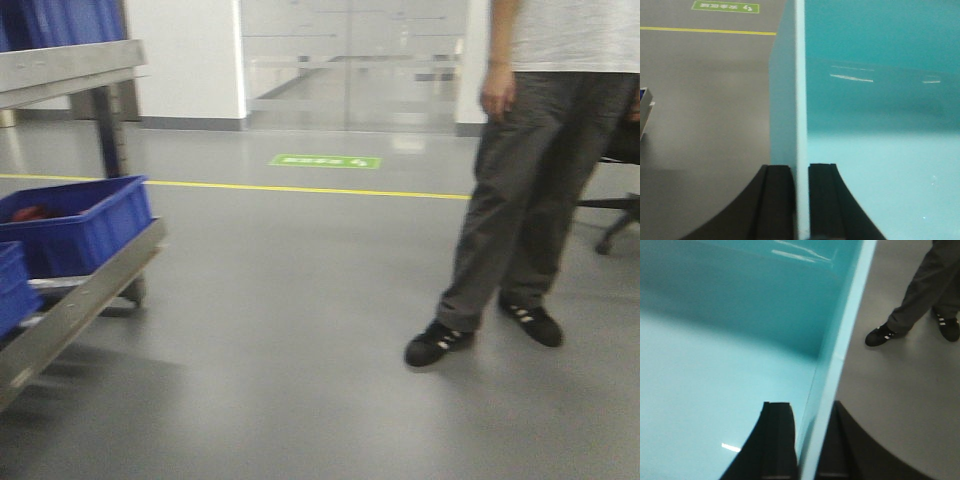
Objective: Fetch blue bin and place on conveyor start
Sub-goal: 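Hold the bin with both grippers while driving past the standing person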
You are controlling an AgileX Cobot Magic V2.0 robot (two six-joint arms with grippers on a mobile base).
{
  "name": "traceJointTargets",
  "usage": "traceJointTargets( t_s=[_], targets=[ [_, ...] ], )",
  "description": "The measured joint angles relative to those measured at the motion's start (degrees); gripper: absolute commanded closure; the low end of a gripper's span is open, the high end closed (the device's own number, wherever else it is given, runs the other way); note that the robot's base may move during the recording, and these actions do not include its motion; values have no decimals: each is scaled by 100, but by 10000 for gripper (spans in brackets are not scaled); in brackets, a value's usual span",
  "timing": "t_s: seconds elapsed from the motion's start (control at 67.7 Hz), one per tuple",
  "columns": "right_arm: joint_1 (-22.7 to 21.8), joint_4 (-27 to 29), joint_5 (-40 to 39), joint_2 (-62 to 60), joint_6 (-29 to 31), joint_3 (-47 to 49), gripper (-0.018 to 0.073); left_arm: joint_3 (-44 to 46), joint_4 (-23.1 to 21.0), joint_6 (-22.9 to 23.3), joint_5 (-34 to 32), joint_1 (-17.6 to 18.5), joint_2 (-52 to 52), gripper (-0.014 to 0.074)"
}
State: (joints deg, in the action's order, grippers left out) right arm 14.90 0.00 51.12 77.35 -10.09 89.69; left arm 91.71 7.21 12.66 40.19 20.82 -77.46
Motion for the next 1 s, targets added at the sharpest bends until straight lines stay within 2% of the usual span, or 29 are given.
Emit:
traceJointTargets(
  t_s=[1.005],
  targets=[
    [0,0,23,-10,-11,0,711,0,24,0,-12,0,0,708]
  ],
)
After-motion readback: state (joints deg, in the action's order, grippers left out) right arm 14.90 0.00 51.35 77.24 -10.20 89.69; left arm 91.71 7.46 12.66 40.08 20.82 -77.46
